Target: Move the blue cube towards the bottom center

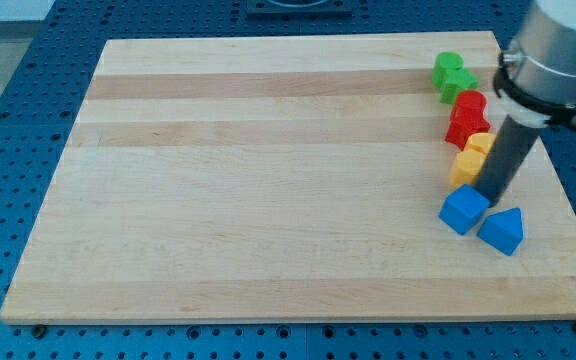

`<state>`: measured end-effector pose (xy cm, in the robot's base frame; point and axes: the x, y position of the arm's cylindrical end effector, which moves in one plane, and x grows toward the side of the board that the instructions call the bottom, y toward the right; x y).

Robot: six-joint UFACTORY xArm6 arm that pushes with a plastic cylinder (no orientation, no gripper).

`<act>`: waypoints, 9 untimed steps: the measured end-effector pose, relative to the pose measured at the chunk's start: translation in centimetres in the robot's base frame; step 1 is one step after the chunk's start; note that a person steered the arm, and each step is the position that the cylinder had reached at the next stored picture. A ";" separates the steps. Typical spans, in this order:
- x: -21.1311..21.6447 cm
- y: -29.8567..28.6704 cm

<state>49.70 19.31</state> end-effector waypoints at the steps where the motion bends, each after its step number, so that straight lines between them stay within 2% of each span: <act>1: 0.4 -1.5; 3: 0.6 3.2; 6: 4.7 -2.0; 7: 4.8 -6.5; 9: 3.8 -3.5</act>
<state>53.55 15.79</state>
